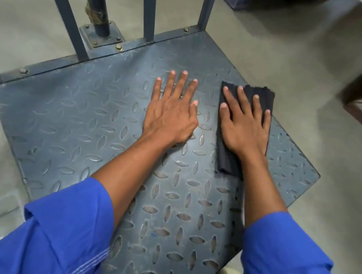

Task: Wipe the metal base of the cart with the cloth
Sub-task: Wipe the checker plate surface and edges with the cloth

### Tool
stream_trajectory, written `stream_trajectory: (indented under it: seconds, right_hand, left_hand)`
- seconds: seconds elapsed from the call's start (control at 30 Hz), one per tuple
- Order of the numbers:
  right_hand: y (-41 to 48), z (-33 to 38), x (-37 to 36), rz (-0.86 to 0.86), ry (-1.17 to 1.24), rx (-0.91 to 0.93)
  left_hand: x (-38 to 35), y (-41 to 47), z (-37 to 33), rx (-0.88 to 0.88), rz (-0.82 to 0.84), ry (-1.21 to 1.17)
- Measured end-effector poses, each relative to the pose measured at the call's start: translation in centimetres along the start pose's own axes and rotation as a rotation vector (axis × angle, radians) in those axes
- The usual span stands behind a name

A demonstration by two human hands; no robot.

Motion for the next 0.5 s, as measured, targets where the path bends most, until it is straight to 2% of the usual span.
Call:
stream_trajectory:
  seconds: [0.13, 0.27, 0.43, 0.5]
  right_hand:
    - [4.8, 1.0, -0.9, 0.052, 0.033, -0.049]
    - [0.0, 2.9, -0.7, 0.027, 0.037, 0.113]
    - [-3.8, 1.1, 0.7, -0.029, 0.005, 0.016]
    - [-2.8, 2.8, 0.1, -0.015, 0.019, 0.071]
  left_hand:
    - [0.4, 0.1, 0.0, 0.008, -0.021, -0.036]
    - [1.0, -0.4, 0.2, 0.04, -0.033, -0.057]
    - [1.6, -0.7, 4.6, 0.136, 0.004, 0.103]
    - [1.8, -0.5, 5.7, 0.107, 0.032, 0.108]
Point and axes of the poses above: each hand's wrist, its own y-axis towards the middle knuckle, its own x-axis out of the back of the hand, z = x × y, the point moved 5 cm from there along y, towards the middle knuckle, and after that the axes turned 14 degrees about -z, right-handed, at the moved point
